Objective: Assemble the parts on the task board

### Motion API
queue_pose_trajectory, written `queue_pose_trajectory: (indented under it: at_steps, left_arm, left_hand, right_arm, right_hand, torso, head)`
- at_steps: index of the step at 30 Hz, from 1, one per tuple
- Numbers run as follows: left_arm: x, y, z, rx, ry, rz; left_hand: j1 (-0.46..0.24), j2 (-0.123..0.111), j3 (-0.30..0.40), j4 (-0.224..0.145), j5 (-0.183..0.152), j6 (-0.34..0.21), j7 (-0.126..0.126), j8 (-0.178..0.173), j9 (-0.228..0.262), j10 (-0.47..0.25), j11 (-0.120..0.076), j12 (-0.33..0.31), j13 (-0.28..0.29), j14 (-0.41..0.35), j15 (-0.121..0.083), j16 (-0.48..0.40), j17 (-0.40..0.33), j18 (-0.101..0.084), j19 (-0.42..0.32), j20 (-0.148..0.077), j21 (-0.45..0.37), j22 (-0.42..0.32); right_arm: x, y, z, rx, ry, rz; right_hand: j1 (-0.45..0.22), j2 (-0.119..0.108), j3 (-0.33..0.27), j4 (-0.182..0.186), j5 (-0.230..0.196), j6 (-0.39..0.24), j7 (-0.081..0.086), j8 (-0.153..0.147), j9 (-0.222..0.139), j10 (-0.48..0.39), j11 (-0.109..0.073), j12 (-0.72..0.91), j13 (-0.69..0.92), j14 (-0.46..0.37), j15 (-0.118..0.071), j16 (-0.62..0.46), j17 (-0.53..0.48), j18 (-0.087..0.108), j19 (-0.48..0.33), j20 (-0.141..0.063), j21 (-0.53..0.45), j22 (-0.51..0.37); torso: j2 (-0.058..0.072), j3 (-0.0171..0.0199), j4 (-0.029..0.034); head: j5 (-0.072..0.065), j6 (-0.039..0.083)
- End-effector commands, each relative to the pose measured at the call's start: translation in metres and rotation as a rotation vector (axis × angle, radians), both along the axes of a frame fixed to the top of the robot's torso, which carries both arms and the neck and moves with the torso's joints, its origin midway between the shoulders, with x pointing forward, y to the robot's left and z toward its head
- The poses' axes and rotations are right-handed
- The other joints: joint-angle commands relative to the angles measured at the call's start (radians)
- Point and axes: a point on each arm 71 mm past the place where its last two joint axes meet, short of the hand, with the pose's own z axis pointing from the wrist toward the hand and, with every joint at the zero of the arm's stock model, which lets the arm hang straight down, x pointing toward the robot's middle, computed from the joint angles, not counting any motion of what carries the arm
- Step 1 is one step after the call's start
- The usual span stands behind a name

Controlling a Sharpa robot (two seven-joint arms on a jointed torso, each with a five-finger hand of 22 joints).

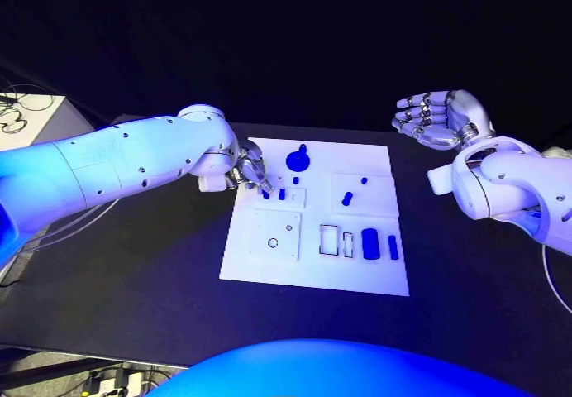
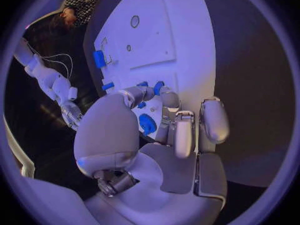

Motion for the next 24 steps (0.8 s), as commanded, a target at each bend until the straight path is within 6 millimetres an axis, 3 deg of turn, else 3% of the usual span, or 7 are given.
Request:
queue_pose_trajectory:
  at_steps: [1, 13, 20, 24]
  left_arm:
    - [-0.0031, -0.0044, -0.0067, 0.028, 0.044, -0.034]
    - [-0.0008, -0.0074, -0.0059, 0.042, 0.01, -0.03]
    - [0.0008, -0.0043, -0.0045, 0.051, -0.029, -0.016]
    - [0.0012, -0.0024, -0.0037, 0.05, -0.048, -0.007]
  left_hand:
    - [0.004, 0.006, 0.23, -0.234, 0.006, 0.004, -0.001, -0.007, 0.0, -0.001, -0.004, 0.0, -0.001, 0.102, -0.006, 0.003, 0.246, -0.02, 0.003, 0.001, 0.002, -0.001]
    - [-0.005, 0.018, 0.215, -0.226, -0.005, -0.003, 0.004, -0.016, -0.001, -0.015, 0.0, -0.019, -0.028, 0.099, -0.002, -0.002, 0.237, -0.016, -0.013, 0.003, -0.01, -0.024]
    - [-0.021, 0.028, 0.152, -0.21, -0.02, -0.033, 0.008, -0.023, 0.01, -0.025, 0.005, -0.029, -0.039, 0.093, 0.004, -0.01, 0.221, -0.011, -0.031, 0.01, -0.026, -0.047]
    - [-0.033, 0.032, 0.081, -0.188, -0.025, -0.05, -0.002, -0.025, 0.018, -0.037, 0.002, -0.033, -0.049, 0.089, 0.002, -0.017, 0.209, -0.008, -0.04, 0.01, -0.039, -0.064]
  right_arm:
    - [-0.0005, 0.0026, 0.0004, -0.001, -0.008, 0.018]
    - [-0.0012, 0.0033, 0.0004, 0.0, -0.006, 0.022]
    - [-0.0016, 0.003, 0.0003, 0.001, -0.004, 0.023]
    - [-0.0018, 0.003, 0.0002, 0.001, -0.003, 0.024]
  right_hand:
    - [-0.01, 0.004, -0.001, -0.003, 0.007, -0.005, 0.046, -0.006, -0.001, 0.001, 0.008, -0.008, -0.001, -0.002, 0.004, -0.004, -0.002, 0.006, -0.01, 0.001, -0.001, -0.002]
    - [-0.01, 0.004, -0.002, -0.004, 0.008, -0.005, 0.046, -0.006, -0.001, 0.001, 0.008, -0.008, -0.001, -0.002, 0.005, -0.004, -0.003, 0.006, -0.011, 0.001, -0.001, -0.003]
    - [-0.011, 0.004, -0.003, -0.005, 0.008, -0.005, 0.047, -0.007, -0.002, 0.001, 0.009, -0.009, -0.001, -0.003, 0.005, -0.004, -0.005, 0.006, -0.011, 0.001, -0.001, -0.004]
    - [-0.011, 0.004, -0.003, -0.005, 0.008, -0.005, 0.048, -0.007, -0.002, 0.001, 0.009, -0.01, -0.001, -0.004, 0.006, -0.004, -0.006, 0.006, -0.012, 0.002, -0.001, -0.005]
  torso:
    - [0.001, -0.0004, -0.0007]
    - [0.0, -0.002, 0.0013]
    - [0.0, -0.0016, 0.0019]
    - [0.0, -0.0026, 0.0018]
  head:
    - [-0.001, 0.0]
    - [-0.007, 0.0]
    - [-0.007, 0.0]
    - [-0.007, 0.0]
